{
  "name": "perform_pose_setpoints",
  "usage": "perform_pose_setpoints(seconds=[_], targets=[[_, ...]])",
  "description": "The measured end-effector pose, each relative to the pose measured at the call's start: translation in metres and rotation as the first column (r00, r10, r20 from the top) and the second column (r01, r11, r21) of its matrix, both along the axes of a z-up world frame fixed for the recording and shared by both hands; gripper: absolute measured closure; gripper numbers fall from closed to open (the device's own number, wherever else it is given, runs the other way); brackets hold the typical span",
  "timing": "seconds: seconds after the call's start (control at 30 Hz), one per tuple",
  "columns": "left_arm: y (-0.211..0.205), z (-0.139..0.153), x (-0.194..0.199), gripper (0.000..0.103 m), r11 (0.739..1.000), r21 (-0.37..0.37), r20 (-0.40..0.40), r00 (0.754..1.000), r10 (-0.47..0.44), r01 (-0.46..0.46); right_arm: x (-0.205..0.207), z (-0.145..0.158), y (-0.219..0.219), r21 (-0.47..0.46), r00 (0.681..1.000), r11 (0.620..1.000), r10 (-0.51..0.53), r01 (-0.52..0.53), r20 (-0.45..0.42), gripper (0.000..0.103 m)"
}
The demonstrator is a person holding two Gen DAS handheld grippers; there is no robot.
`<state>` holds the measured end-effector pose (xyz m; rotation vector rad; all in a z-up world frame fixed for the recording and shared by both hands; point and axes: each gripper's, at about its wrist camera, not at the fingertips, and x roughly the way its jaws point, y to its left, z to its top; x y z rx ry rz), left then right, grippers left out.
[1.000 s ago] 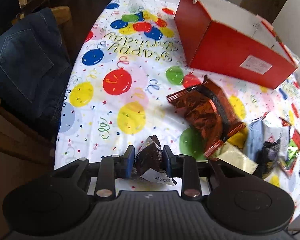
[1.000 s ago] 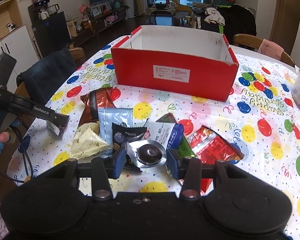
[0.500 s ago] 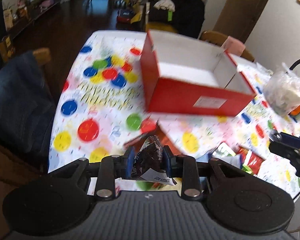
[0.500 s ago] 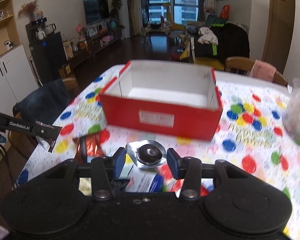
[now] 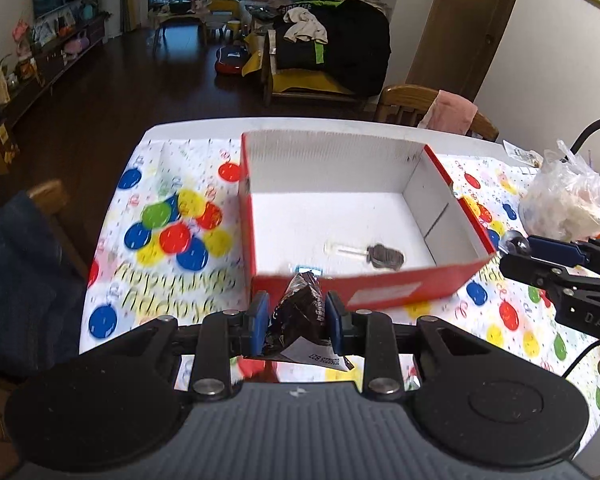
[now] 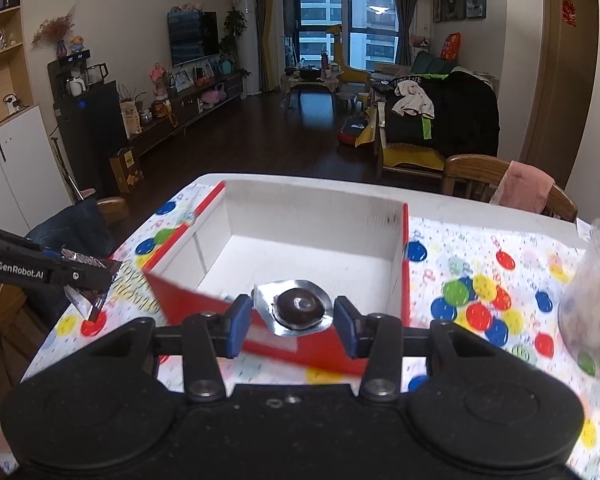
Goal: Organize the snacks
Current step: 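Carry both chocolates into the red box and open both tools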
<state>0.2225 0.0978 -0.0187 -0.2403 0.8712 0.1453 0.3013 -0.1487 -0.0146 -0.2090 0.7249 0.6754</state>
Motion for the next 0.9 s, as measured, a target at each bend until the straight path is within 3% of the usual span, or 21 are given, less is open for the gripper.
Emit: perform_pose_setpoints(seconds=[0.47,0.67,0.9], targets=[[0.003,0.003,0.099,0.073,0.999,0.043,-0.042,0.999,0.027,-0.025,0.084,-0.013,0.030,-0.038,0.999,0.999,0.023,-0.024,-0.029,0.059],[0.002,-0.013,0.140,0.073,0.997,0.077,-0.097,0.995,0.035,-0.028,0.113,-0.031,0.050,-0.098,0.999,0.995,0.033,-0.037,-0.043,0.059],[0.003,-0.043,0.177,0.073,0.993,0.116,-0.204,0.978,0.050,-0.027,0.141,-0.070,0.075,-0.181,0.990,0.980,0.059,-0.081,-0.125,0.059]])
